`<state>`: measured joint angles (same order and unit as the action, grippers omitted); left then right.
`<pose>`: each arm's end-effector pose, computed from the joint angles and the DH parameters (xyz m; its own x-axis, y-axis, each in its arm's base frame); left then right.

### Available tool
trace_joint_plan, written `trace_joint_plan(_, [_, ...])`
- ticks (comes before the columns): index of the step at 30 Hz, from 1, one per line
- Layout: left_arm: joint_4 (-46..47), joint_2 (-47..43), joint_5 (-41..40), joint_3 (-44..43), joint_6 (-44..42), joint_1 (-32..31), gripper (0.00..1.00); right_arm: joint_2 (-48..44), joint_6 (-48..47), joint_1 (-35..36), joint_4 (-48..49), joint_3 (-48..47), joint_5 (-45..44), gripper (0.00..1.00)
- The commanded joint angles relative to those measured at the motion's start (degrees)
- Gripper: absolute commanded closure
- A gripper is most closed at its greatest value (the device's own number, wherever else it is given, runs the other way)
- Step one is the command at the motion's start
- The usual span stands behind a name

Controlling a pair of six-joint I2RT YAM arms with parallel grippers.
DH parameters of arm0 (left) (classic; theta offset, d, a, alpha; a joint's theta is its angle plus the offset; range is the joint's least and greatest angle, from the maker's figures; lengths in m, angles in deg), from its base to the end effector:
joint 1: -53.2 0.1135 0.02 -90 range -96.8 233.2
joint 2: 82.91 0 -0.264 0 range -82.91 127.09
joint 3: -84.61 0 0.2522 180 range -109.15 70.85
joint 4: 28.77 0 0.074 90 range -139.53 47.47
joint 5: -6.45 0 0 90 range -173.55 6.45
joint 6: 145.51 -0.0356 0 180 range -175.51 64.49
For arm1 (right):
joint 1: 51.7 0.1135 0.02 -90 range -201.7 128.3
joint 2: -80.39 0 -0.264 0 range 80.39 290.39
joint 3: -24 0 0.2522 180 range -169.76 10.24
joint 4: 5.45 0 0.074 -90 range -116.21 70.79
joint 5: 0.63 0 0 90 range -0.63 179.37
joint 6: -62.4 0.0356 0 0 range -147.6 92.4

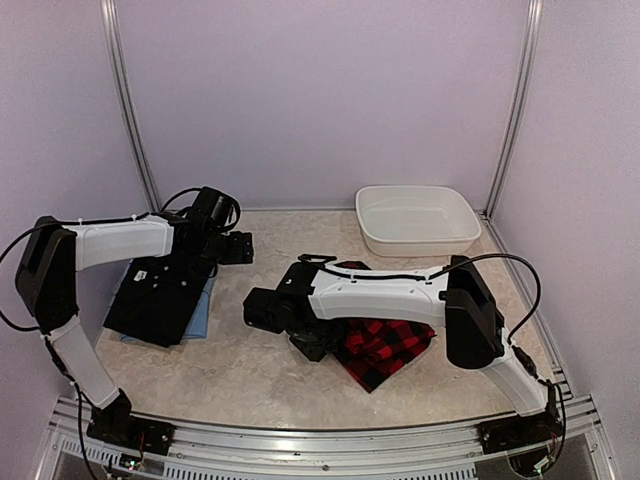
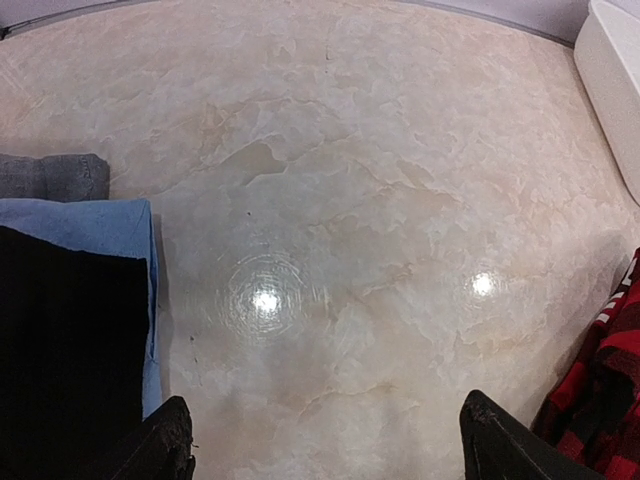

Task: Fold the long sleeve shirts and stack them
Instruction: Turn over the square-folded shirt at the center of the board, then smooth out the square-folded shirt at the center of the board.

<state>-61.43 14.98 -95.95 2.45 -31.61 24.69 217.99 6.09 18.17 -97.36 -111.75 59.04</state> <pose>0.3299 -0.1705 0.2253 -0.7388 -0.0490 -0.6722 0.0455 0.9915 -0.1223 0.1752 0.4259 0.1789 -0.7416 -0.6320 -0.2249 -0.4933 0.7410 -0.4556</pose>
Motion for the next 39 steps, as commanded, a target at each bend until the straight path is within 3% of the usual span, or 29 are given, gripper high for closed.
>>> trace_joint_plan(1, [1.0,-1.3,0.2,0.2,-0.4,0.5,0.12,-0.4,3.4,2.6,-0.6,-0.3,-1.3,0.45])
trace_joint_plan(8, [2.4,-2.0,2.4,0.9,-0.9,0.8,0.12,-7.0,7.3,6.9,0.2,5.3,-3.0,0.29])
trace_joint_plan(14, [5.7,-4.5,7.0,3.6,-1.0,0.5,0.11,-22.3,5.1,5.8,14.4,22.8,-1.7,0.24])
trace_joint_plan(22, [8.7,-7.0,10.0,6.7,0.0,-0.2,0.11,-41.0,-6.4,-5.9,40.2,42.1,13.2,0.33])
trace_joint_plan(32, [13.7,-5.1,16.2,7.4,-0.3,-3.4,0.12,-38.7,-12.2,-15.4,47.4,47.0,23.9,0.5])
trace_joint_plan(39, [16.7,-1.9,17.2,5.8,-1.8,-9.1,0.12,-38.5,-11.2,-15.8,51.8,53.1,30.2,0.52])
